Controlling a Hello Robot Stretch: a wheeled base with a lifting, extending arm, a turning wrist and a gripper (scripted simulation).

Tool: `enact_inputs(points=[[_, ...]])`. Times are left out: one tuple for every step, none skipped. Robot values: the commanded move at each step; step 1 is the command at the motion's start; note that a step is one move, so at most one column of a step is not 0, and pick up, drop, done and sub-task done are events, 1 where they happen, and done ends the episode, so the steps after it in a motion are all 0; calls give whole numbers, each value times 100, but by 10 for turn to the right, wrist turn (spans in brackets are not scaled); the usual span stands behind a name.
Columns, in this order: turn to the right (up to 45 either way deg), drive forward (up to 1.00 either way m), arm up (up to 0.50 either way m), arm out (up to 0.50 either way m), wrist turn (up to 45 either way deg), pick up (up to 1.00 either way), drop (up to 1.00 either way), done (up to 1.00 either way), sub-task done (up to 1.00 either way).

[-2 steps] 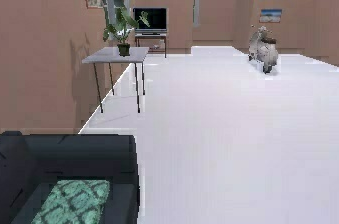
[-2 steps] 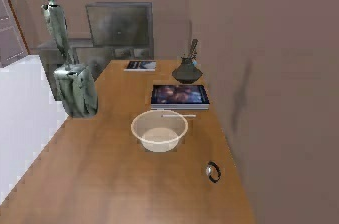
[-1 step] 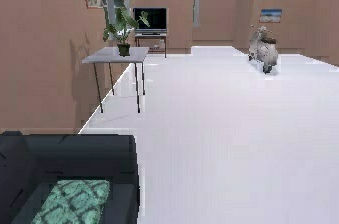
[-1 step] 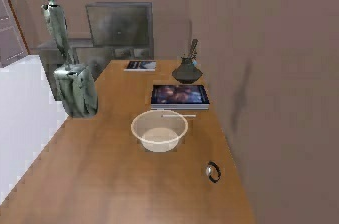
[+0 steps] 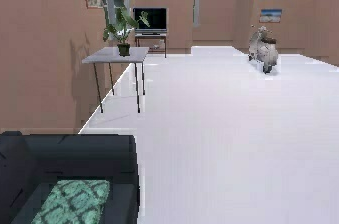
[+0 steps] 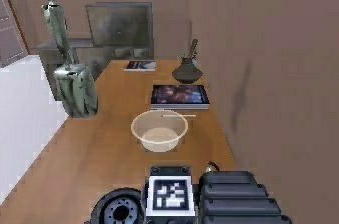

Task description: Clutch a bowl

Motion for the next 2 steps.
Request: enact_inputs(points=[[0, 0, 0, 24, 0, 0, 0, 0, 0], [0, 0, 0, 0, 450, 0, 0, 0, 0]])
